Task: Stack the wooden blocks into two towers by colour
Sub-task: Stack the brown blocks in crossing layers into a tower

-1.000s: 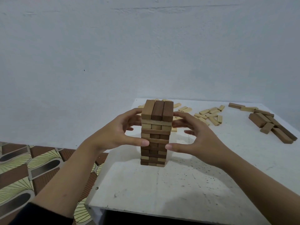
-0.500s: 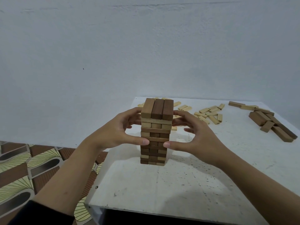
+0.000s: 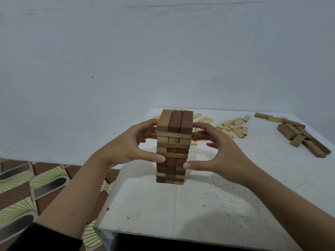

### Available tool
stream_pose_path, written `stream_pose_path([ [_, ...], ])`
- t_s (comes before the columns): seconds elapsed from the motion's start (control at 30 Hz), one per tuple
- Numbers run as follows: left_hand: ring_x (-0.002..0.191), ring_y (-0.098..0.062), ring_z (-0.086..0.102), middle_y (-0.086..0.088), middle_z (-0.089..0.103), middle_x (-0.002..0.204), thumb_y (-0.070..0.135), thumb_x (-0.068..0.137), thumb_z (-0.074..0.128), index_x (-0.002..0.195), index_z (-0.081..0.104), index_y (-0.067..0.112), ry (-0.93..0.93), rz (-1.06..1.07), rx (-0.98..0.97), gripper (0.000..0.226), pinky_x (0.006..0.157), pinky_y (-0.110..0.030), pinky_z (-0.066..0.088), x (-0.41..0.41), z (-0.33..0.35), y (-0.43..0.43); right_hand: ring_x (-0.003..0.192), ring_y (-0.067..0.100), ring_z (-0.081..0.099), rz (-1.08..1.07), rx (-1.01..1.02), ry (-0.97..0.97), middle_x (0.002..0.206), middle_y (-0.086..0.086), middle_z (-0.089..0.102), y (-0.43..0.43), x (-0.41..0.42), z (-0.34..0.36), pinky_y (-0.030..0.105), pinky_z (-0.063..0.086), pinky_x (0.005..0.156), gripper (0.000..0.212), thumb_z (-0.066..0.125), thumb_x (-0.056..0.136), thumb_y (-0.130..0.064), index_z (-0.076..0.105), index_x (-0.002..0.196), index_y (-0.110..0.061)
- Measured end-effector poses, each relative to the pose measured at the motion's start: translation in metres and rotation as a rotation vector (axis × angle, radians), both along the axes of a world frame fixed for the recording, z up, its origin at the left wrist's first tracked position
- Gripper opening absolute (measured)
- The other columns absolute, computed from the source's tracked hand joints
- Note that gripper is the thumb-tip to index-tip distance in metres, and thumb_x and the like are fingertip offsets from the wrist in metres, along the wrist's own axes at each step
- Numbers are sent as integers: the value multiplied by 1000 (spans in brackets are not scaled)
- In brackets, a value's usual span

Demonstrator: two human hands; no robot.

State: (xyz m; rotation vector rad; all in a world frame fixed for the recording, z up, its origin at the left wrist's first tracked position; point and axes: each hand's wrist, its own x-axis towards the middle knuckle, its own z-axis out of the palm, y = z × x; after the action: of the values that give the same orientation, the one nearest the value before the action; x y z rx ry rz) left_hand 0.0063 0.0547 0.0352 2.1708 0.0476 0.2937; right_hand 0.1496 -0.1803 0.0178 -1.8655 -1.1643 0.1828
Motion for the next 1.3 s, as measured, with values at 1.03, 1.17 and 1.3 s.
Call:
stream_pose_path([
  [1.03, 119, -11, 63, 5, 70, 120, 37, 96, 59, 120, 67, 19, -538, 219, -191, 31, 92, -21, 48, -4, 54, -41, 125, -2, 55, -27, 378, 182, 127, -22, 63, -2, -12, 34, 26, 47, 99, 40, 50, 93, -52, 59, 129, -35],
  [1.17, 111, -13, 64, 9, 71, 111, 24, 97, 67, 111, 70, 22, -608, 253, 59, 14, 94, -34, 47, -1, 76, -60, 113, 11, 64, -127, 457, 160, 112, -10, 70, -4, -10, 44, 39, 52, 97, 17, 57, 101, -35, 66, 113, -28],
  [1.3, 111, -15, 61, 8, 67, 106, 27, 97, 69, 108, 70, 26, -596, 200, 301, 11, 91, -17, 45, 6, 85, -93, 99, 14, 67, -154, 491, 153, 98, -1, 72, -18, -5, 49, 25, 54, 83, 11, 59, 101, -21, 69, 103, -19],
])
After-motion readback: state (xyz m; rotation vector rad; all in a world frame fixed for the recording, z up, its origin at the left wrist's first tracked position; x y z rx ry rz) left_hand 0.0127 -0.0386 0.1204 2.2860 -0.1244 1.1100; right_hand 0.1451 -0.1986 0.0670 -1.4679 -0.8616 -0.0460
